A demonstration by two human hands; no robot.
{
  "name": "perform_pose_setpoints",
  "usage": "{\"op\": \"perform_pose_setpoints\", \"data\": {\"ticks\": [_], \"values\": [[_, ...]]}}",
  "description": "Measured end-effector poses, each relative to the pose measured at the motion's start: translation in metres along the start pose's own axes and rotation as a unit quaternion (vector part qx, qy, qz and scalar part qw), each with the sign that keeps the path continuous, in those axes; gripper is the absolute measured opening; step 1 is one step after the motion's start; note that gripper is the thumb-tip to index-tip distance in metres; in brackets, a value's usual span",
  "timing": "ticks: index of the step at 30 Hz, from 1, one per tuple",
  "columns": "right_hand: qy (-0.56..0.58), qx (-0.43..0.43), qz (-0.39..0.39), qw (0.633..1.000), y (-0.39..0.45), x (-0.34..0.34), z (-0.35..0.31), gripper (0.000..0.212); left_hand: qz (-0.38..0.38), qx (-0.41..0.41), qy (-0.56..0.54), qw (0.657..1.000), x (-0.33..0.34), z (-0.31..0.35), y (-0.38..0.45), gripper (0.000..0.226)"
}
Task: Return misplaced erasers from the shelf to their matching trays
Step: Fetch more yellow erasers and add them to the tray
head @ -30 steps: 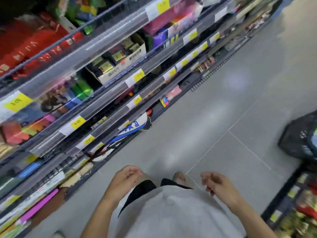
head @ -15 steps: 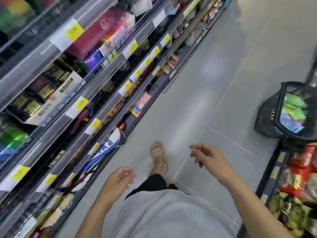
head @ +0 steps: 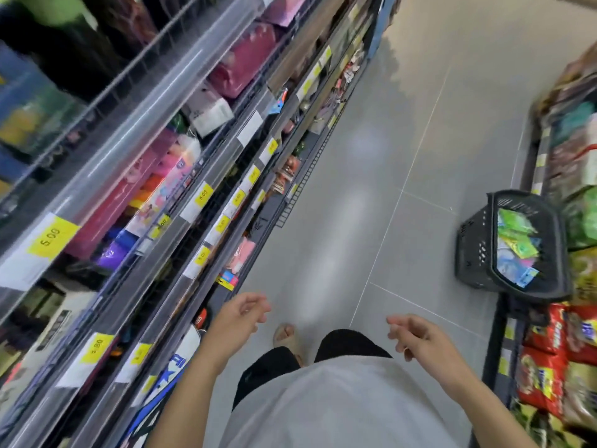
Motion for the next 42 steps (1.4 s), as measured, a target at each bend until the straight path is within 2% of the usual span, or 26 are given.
{"op": "perform_pose_setpoints", "data": {"ticks": [2,6,8,11,18,22,26,30,32,35,39,42], "values": [[0.001,0.005,0.001,1.0,0.018,-0.012,-0.016,0.017,-0.003,0.006,-0.001,1.0,0.0,0.027,0.025,0.016],[-0.01,-0.003,-0.007,1.0,0.069,-0.035,-0.056,0.016,0.008,0.001,-0.002,1.0,0.008,0.067,0.064,0.047],[-0.018,-0.009,-0.023,1.0,0.098,-0.045,-0.081,0.016,0.026,-0.009,-0.004,1.0,0.014,0.076,0.079,0.039],[-0.041,-0.025,-0.057,0.997,0.141,-0.061,-0.128,0.014,0.075,-0.033,-0.009,0.997,0.026,0.085,0.096,0.014],[-0.129,-0.1,-0.165,0.973,0.205,-0.067,-0.27,0.013,0.186,-0.056,-0.061,0.979,0.061,0.126,0.11,0.011],[-0.167,-0.177,-0.216,0.945,0.207,-0.047,-0.357,0.014,0.243,-0.001,-0.089,0.966,0.043,0.182,0.116,0.014],[-0.182,-0.29,-0.268,0.901,0.179,-0.011,-0.447,0.014,0.318,0.123,-0.07,0.938,-0.01,0.274,0.108,0.019],[-0.175,-0.389,-0.308,0.85,0.127,0.026,-0.534,0.015,0.394,0.266,-0.012,0.88,-0.066,0.377,0.075,0.015],[-0.181,-0.446,-0.317,0.817,0.092,0.041,-0.574,0.016,0.443,0.332,0.033,0.832,-0.089,0.421,0.05,0.021],[-0.173,-0.516,-0.327,0.773,0.04,0.061,-0.625,0.017,0.515,0.398,0.113,0.751,-0.117,0.467,0.016,0.014],[-0.165,-0.606,-0.319,0.71,-0.025,0.082,-0.674,0.016,0.583,0.391,0.269,0.66,-0.152,0.499,-0.004,0.015],[-0.179,-0.675,-0.284,0.657,-0.067,0.098,-0.705,0.016,0.591,0.296,0.399,0.636,-0.175,0.509,0.006,0.032]]}}
Point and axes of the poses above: each hand's wrist, its own y-axis towards the middle knuckle, its own x-axis out of the palm, z = x × y, the point moved 6 cm from there along y, towards the middle knuckle, and after that the axes turned 10 degrees about x, right-handed, at the moved point
